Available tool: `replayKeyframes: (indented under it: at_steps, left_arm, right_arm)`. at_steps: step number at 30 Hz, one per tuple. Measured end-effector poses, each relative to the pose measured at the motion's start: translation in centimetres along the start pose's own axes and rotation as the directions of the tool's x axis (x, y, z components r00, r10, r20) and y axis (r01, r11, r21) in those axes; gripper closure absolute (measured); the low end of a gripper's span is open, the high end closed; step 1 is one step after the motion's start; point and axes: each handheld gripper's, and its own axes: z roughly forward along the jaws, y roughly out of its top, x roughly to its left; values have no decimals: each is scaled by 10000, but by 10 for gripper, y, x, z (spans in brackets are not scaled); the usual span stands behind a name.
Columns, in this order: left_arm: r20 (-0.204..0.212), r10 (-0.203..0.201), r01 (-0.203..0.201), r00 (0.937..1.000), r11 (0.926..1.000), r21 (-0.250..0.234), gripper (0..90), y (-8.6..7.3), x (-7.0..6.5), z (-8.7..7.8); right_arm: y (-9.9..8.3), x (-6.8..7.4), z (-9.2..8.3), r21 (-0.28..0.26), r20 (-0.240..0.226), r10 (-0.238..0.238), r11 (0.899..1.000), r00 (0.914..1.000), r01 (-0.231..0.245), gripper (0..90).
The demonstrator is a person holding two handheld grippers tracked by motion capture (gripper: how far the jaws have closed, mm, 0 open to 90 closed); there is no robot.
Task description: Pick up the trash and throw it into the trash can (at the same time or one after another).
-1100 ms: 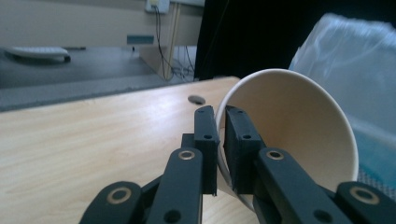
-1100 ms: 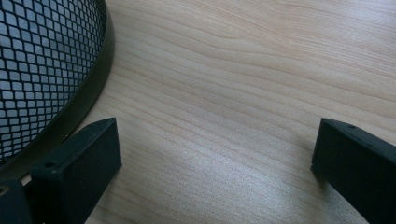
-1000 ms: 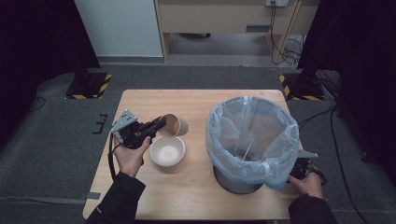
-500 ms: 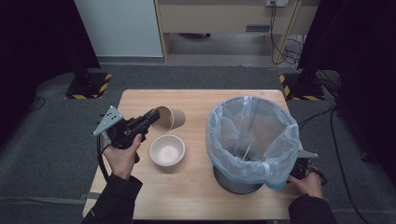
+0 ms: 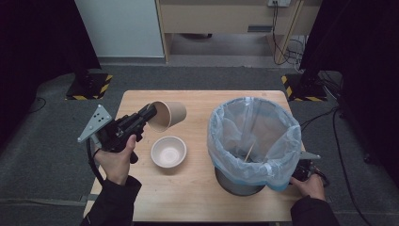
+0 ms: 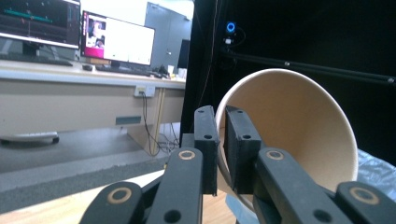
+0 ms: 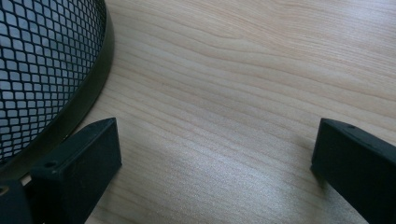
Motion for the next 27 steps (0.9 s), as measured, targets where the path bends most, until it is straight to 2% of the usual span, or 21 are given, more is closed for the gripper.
replayKeyframes:
  at_steps: [7,11,27]
  left_arm:
    - [138,37,-32,9999,9994,-357,836,12,-6,0]
    - [380,150,-128,9992,9983,-563,836,20,-16,8]
    - [1191,417,-343,9920,9974,-641,836,34,-50,37]
  right_arm:
    - [0,0,0,2,1,6,10000,10000,-6,16]
    - [0,0,0,1,1,3,10000,10000,-3,16]
    - [0,0,0,1,1,6,10000,10000,-6,16]
